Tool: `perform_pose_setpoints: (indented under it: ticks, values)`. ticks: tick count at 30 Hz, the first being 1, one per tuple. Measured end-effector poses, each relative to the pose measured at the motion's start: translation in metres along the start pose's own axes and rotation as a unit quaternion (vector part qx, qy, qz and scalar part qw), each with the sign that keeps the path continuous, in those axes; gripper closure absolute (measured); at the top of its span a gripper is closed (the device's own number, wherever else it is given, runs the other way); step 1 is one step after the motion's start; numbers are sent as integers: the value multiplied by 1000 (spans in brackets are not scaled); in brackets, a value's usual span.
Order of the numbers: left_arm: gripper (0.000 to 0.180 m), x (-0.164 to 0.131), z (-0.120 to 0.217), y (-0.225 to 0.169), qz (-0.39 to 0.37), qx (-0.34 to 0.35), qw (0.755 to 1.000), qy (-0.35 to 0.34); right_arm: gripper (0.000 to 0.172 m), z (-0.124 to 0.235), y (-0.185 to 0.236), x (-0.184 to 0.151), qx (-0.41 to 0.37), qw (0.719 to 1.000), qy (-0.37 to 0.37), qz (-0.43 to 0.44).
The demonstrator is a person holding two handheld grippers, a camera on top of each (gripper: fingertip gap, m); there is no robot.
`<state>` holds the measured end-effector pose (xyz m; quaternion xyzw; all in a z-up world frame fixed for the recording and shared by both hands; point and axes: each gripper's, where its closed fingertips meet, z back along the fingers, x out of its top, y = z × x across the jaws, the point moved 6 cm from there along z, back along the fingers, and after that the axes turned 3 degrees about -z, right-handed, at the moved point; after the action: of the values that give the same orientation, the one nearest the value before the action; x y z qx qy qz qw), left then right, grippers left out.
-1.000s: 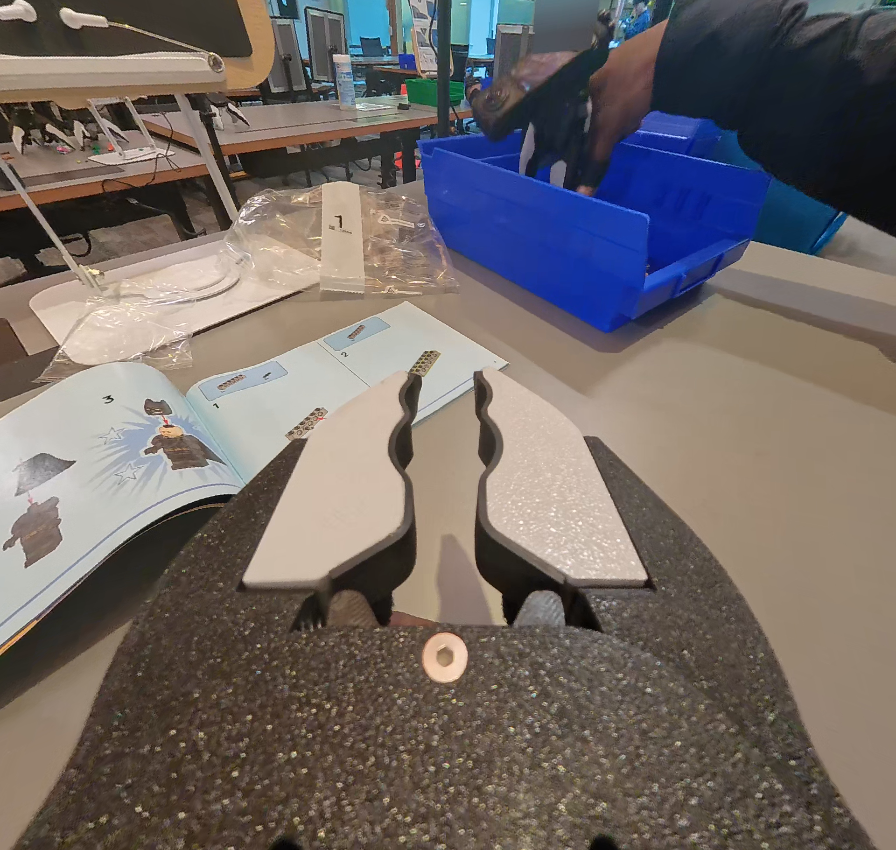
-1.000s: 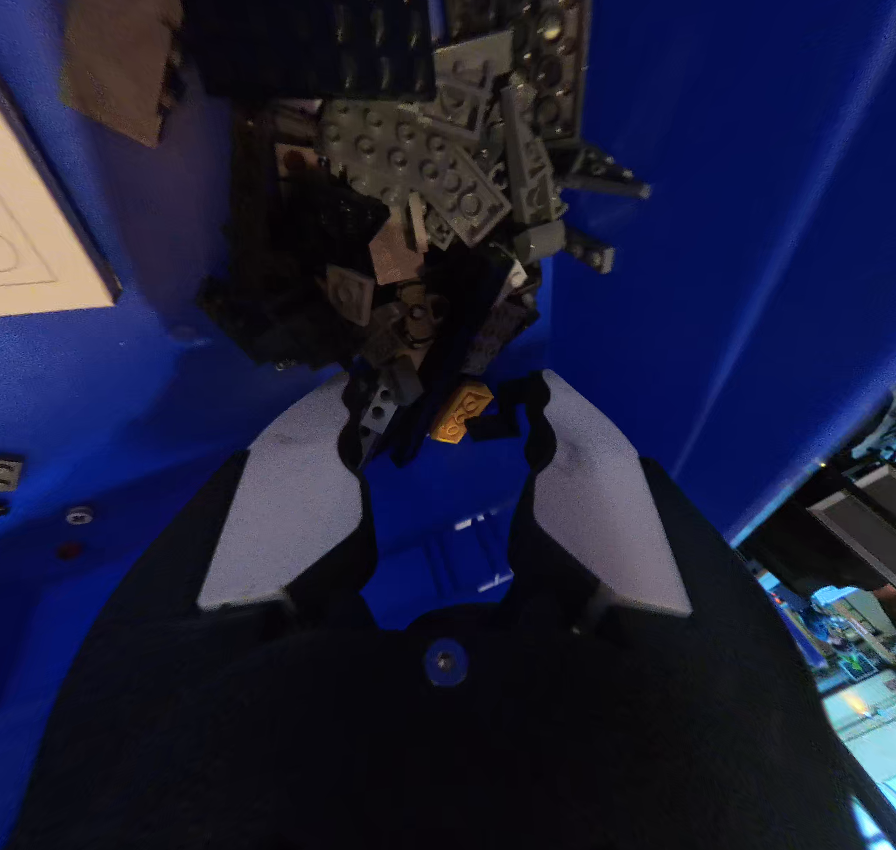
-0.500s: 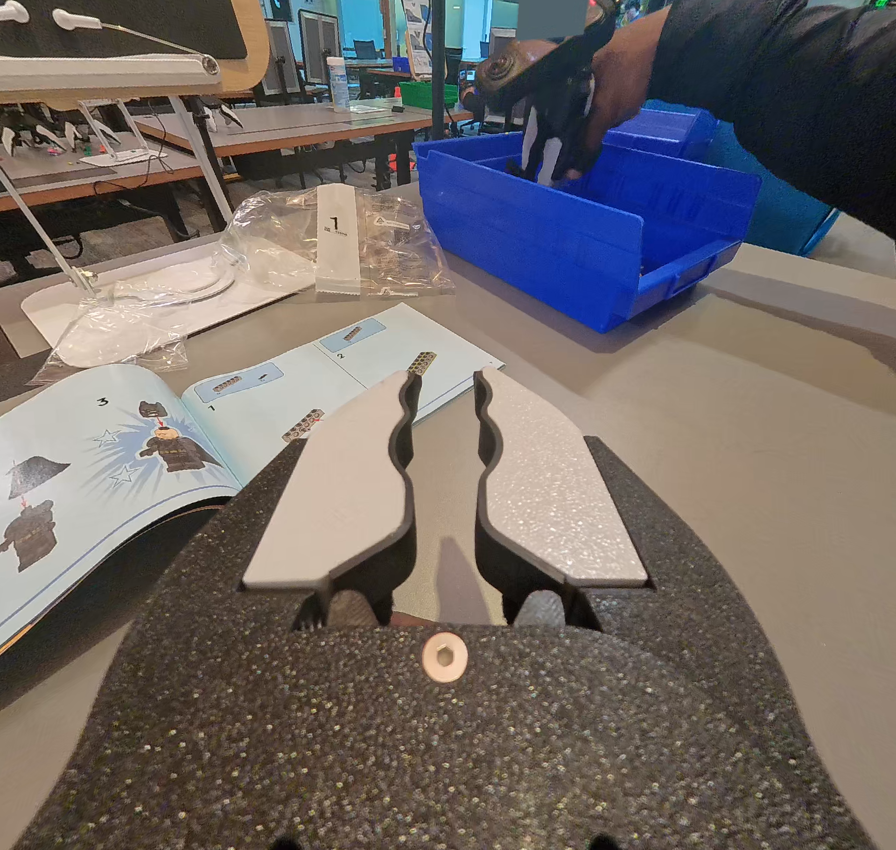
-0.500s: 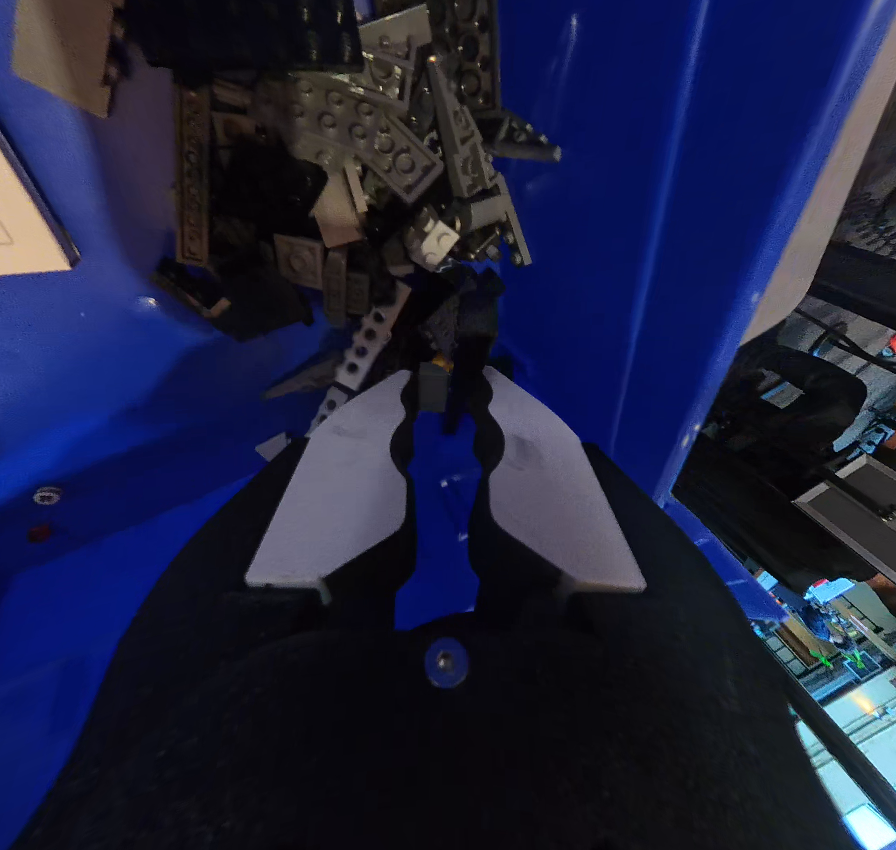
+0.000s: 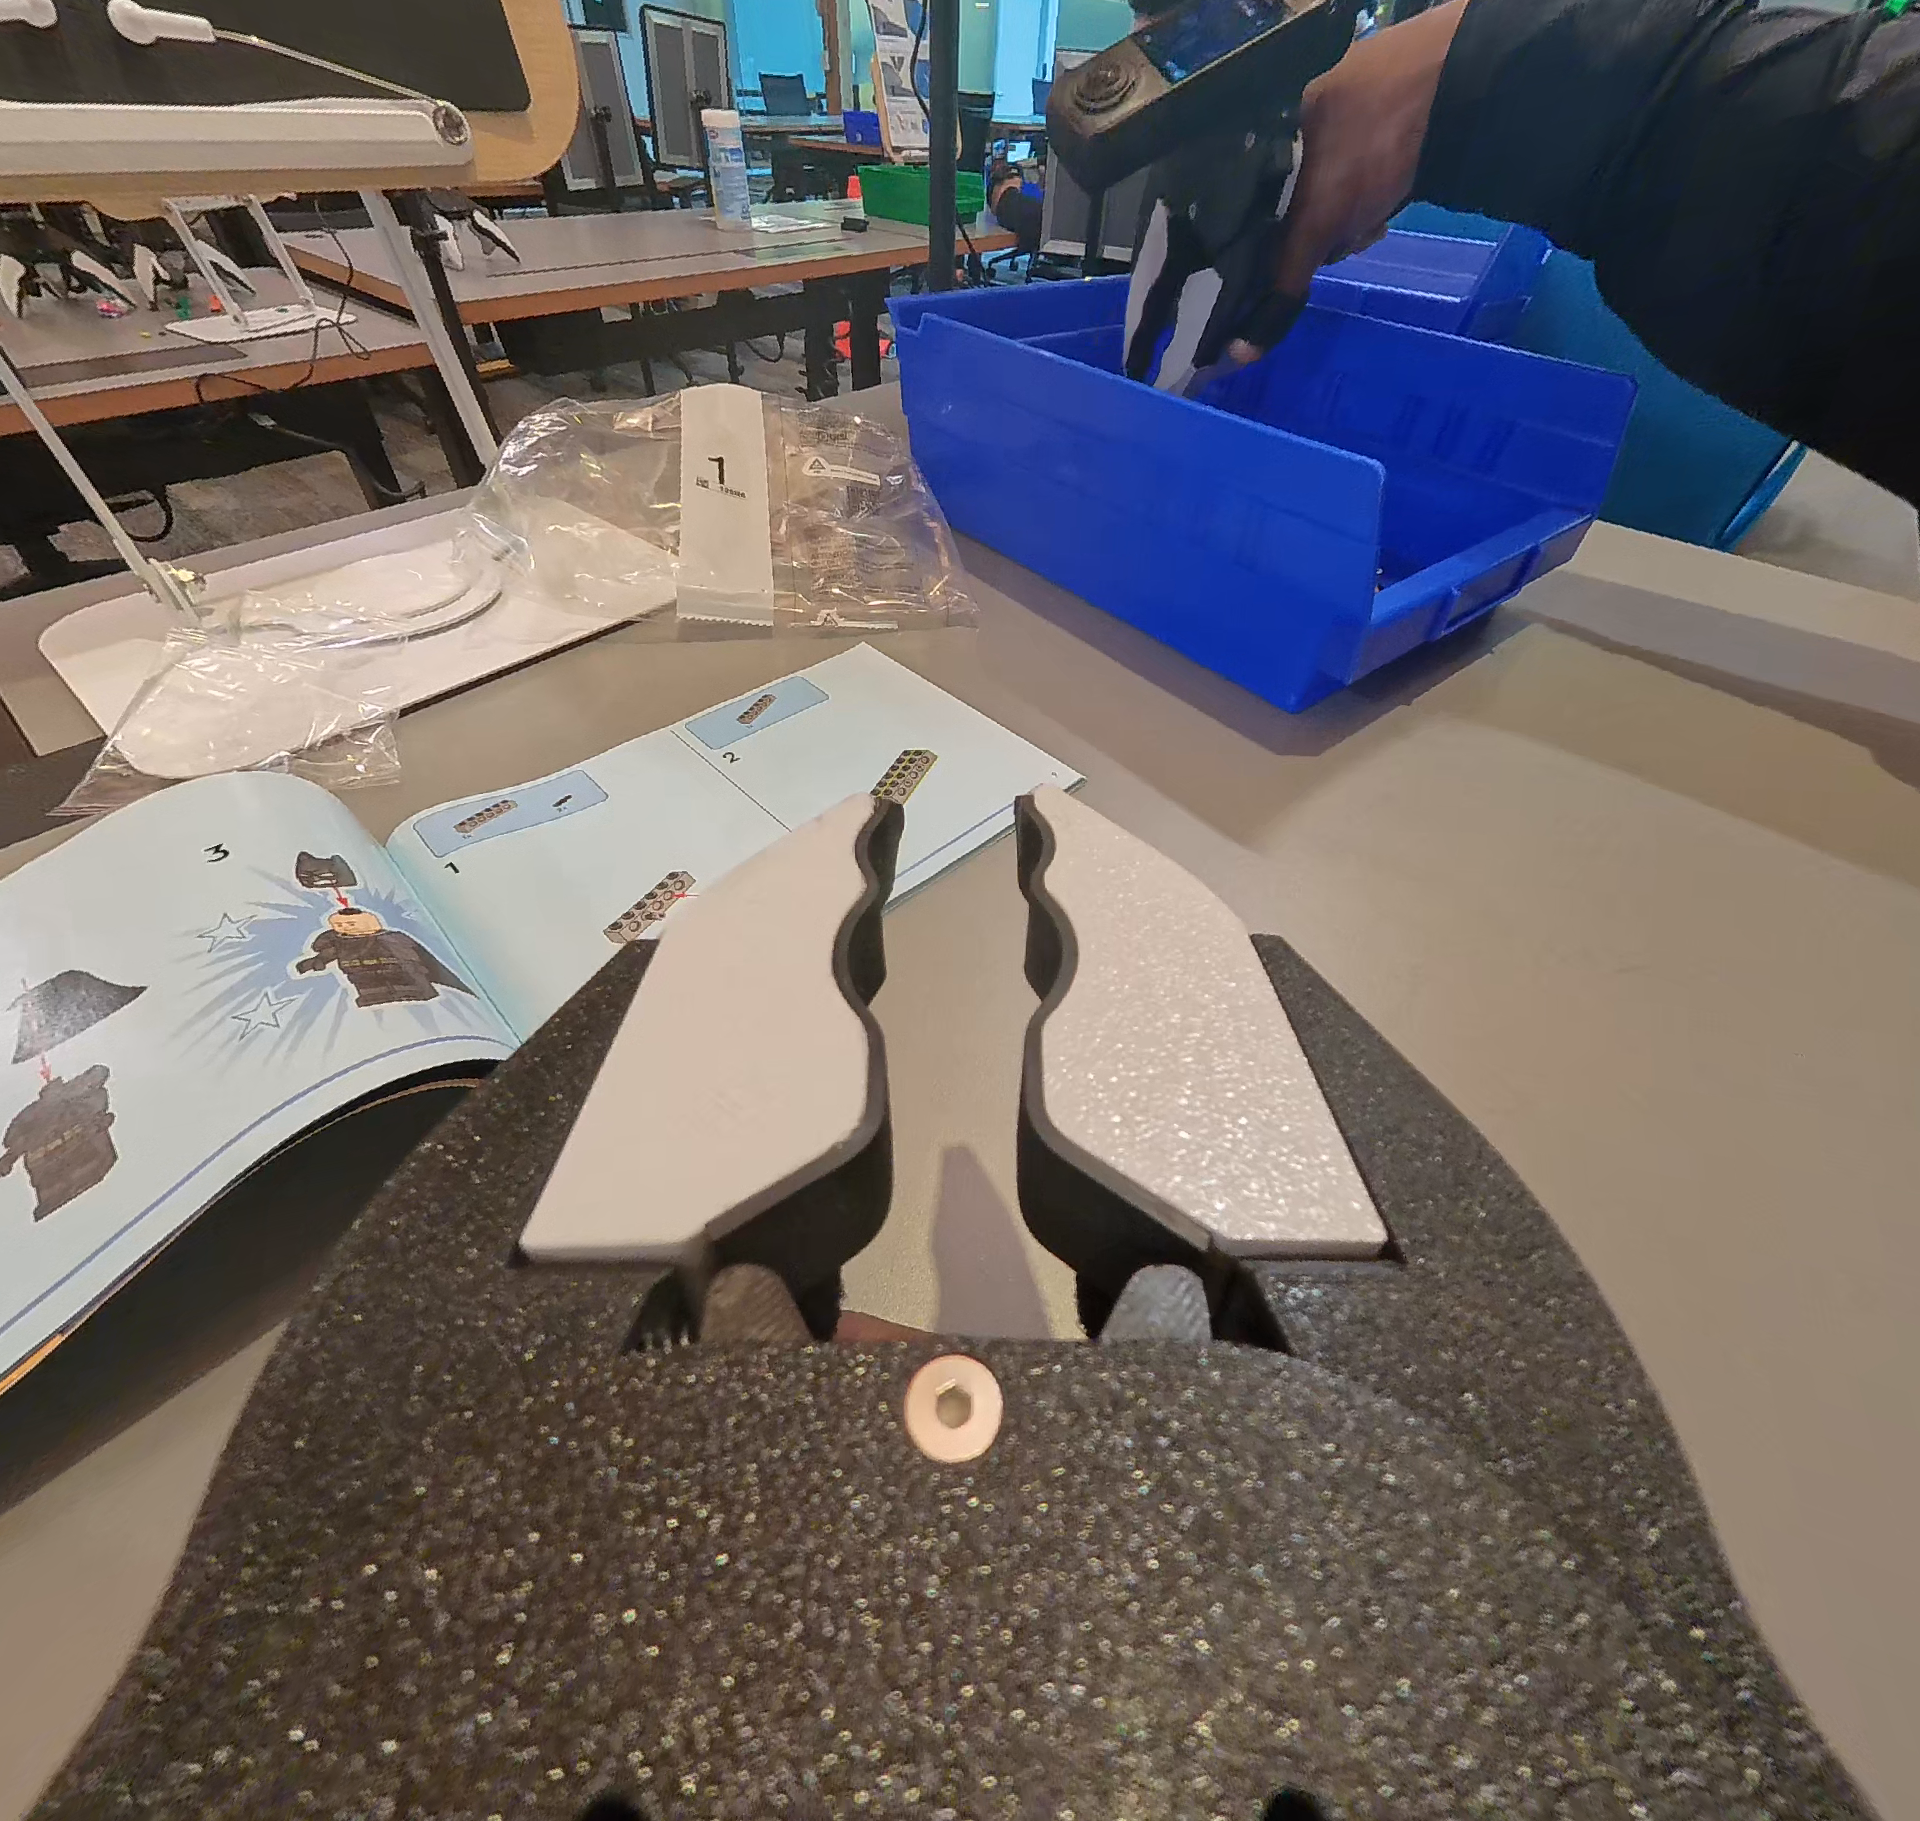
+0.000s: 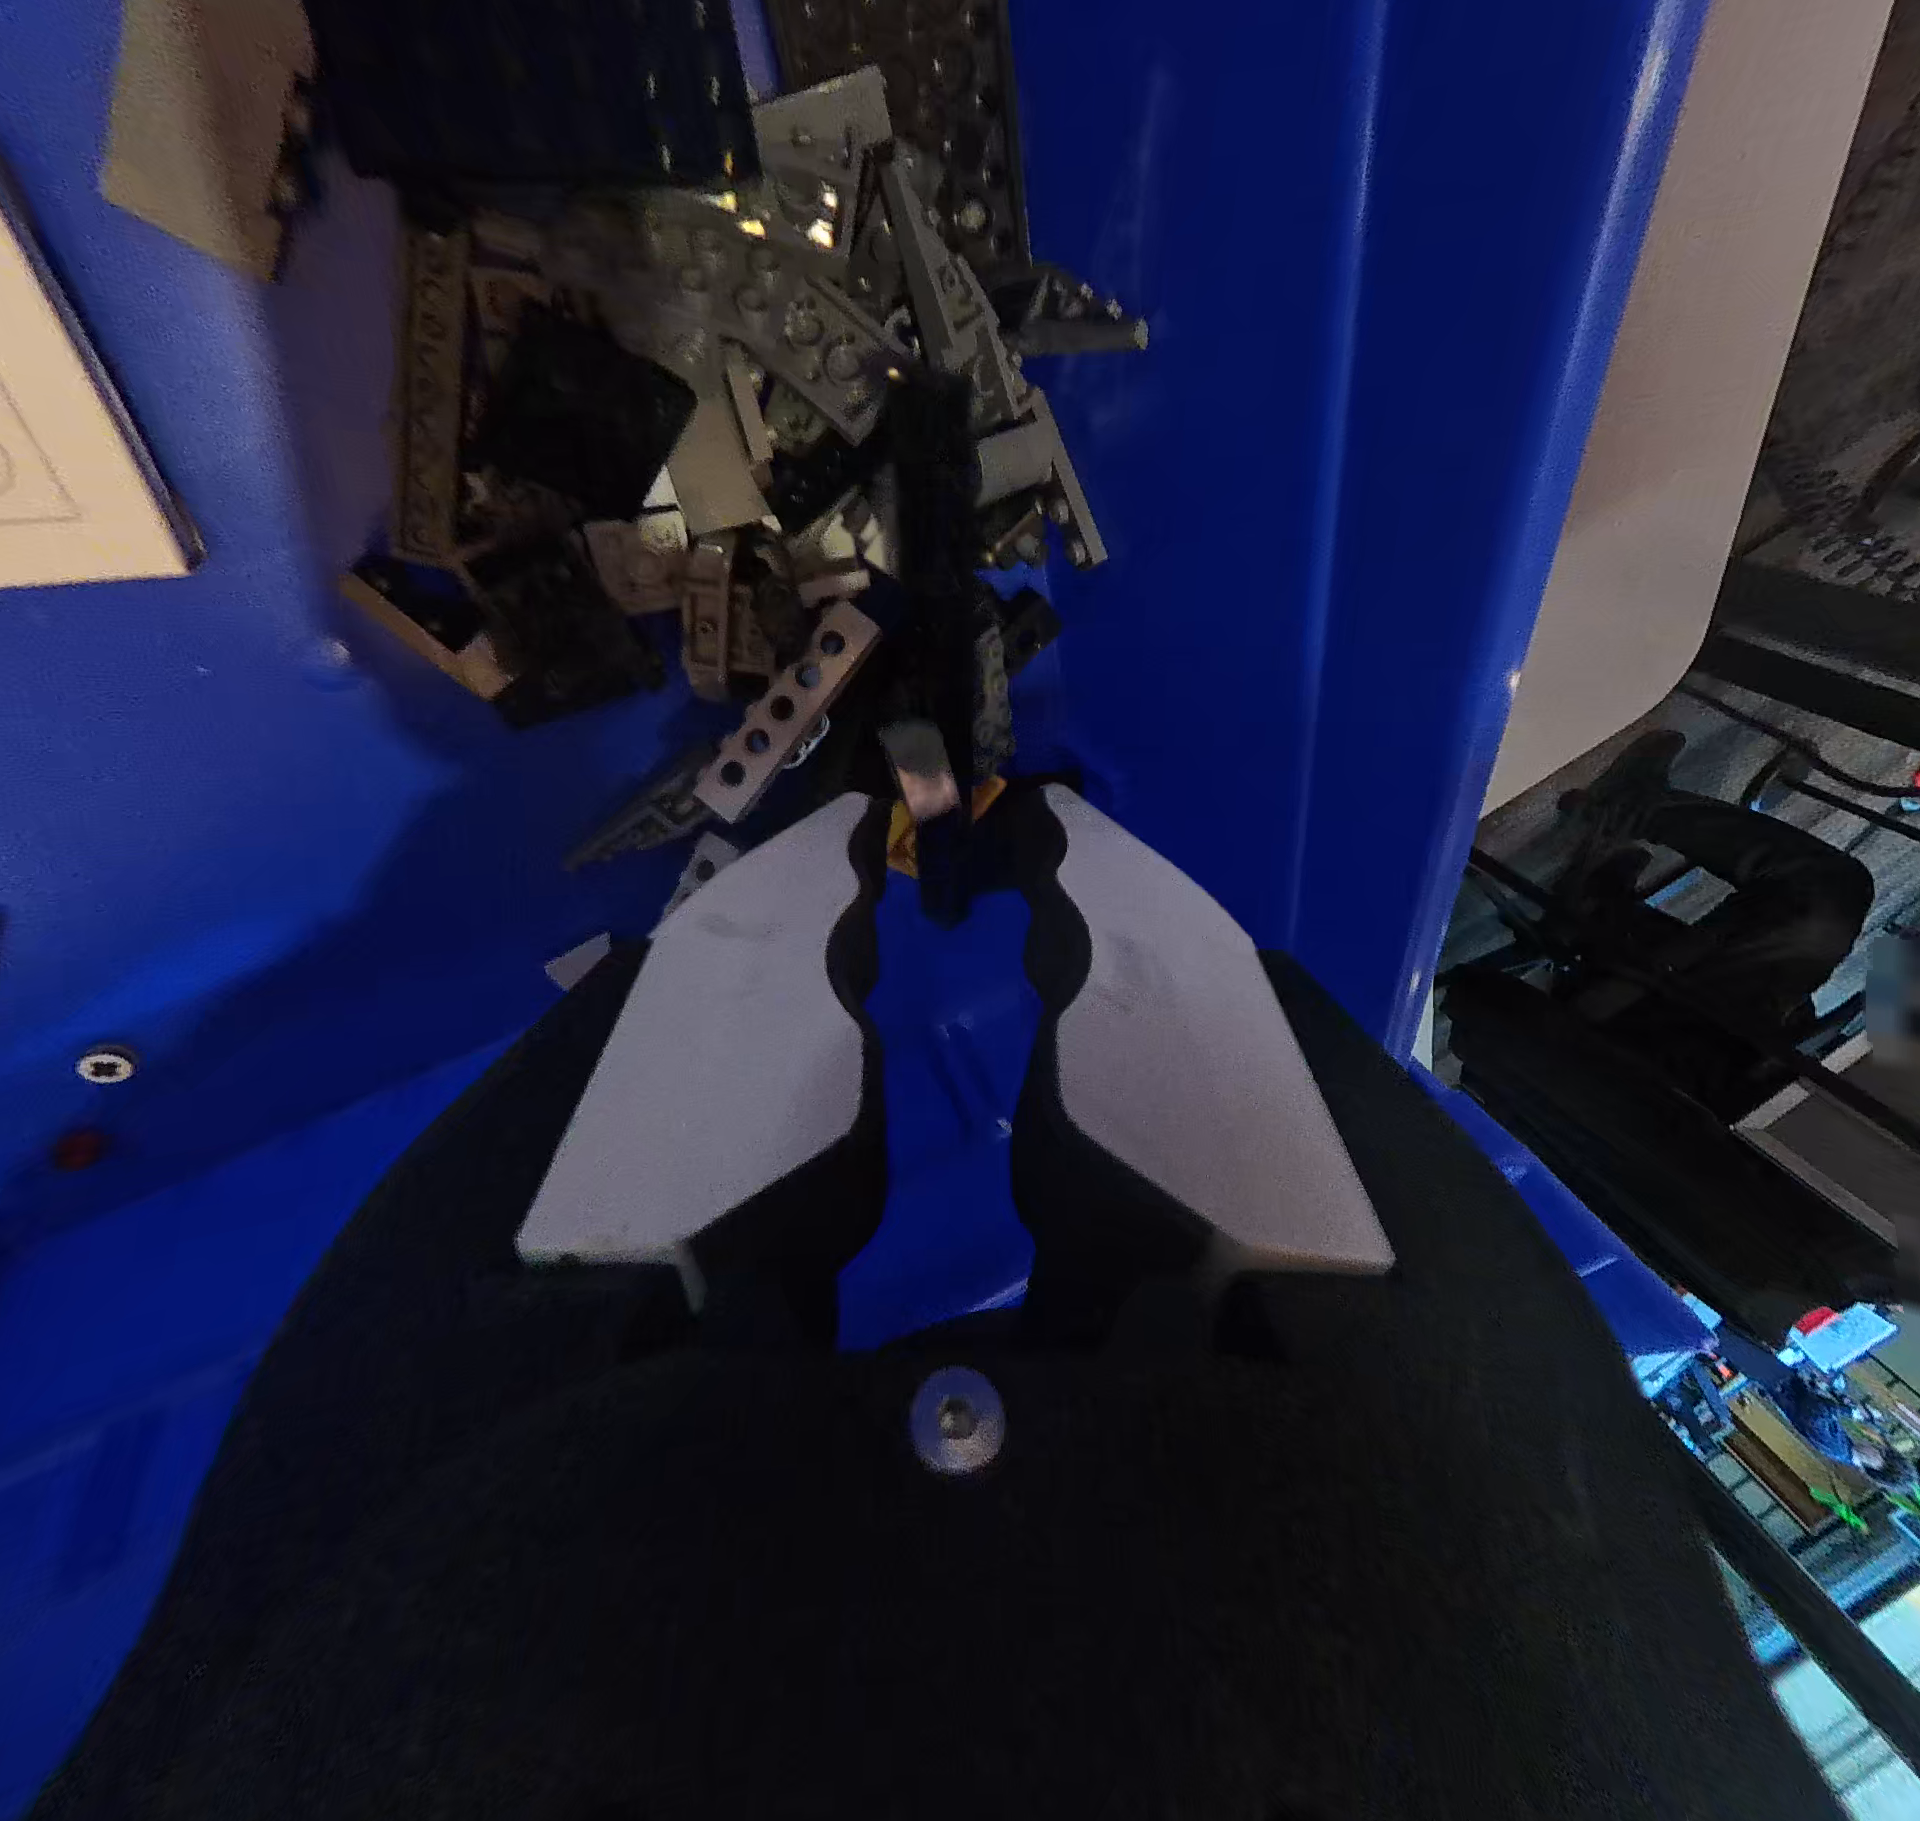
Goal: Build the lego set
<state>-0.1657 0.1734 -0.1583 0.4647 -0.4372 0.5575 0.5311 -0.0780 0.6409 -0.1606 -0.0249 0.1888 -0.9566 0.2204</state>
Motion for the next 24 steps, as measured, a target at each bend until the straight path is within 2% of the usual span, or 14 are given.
perform_pose_setpoints:
  ticks: [4,11,14,16,17,24]
  values:
    - [158,0,0,0,1,0,1000,-1,144,2,6,8,9,999,-32,15]
    - [158,0,0,0,1,0,1000,1,131,3,47,27,112,985,-110,74]
    - [158,0,0,1,3,-1,1000,2,124,-7,51,27,112,987,-82,81]
    - [158,0,0,1,4,-1,1000,2,130,-13,53,24,104,989,-53,91]
    - [158,0,0,1,4,-1,1000,2,140,-14,54,24,103,989,-45,95]
    - [158,-1,0,1,5,-1,1000,2,144,-9,36,14,54,995,-5,85]
